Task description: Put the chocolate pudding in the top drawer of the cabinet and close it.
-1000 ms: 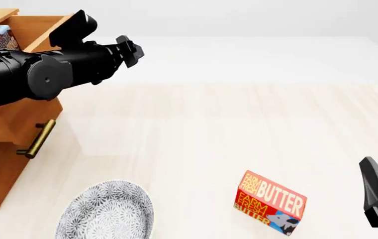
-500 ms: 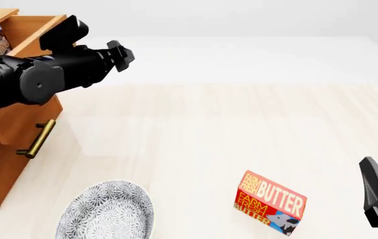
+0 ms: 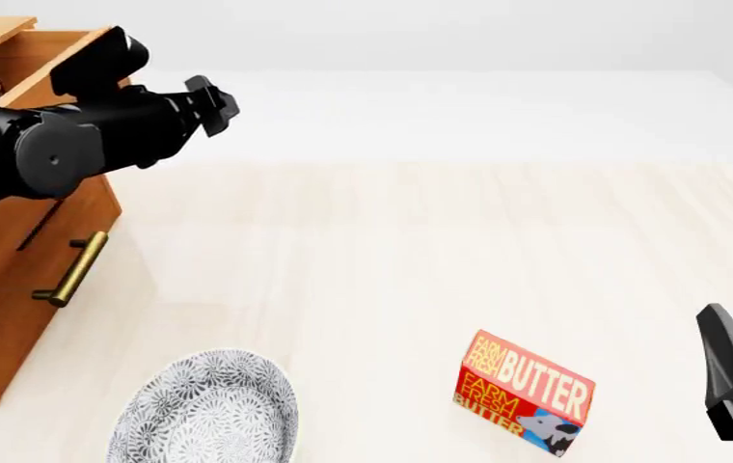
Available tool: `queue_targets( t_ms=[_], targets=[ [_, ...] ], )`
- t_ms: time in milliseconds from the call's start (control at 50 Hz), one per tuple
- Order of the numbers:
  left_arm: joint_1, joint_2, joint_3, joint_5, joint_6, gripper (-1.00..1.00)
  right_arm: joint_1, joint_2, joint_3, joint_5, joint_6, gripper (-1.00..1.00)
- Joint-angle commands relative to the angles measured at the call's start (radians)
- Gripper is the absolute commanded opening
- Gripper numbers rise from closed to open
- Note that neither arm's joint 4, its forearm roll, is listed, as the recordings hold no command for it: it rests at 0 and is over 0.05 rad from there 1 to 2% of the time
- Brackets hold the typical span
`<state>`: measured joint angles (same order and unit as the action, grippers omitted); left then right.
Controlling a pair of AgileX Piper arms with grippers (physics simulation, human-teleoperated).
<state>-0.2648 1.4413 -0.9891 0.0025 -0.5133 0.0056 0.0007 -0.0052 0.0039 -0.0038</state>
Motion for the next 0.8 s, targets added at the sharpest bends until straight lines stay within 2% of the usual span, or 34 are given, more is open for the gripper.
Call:
queue_targets(
  t_ms=[20,700,800],
  targets=[
    [0.017,-0.002,0.003,-0.001,0.005,1.00,0.000,0.000,0.000,0.000,0.000,1.00],
    [0.089,-0.023,0.043,-0.015,0.025,1.00,0.000,0.000,0.000,0.000,0.000,1.00],
    [0.099,-0.032,0.064,-0.031,0.007,1.00,0.000,0.000,0.000,0.000,0.000,1.00]
  ],
)
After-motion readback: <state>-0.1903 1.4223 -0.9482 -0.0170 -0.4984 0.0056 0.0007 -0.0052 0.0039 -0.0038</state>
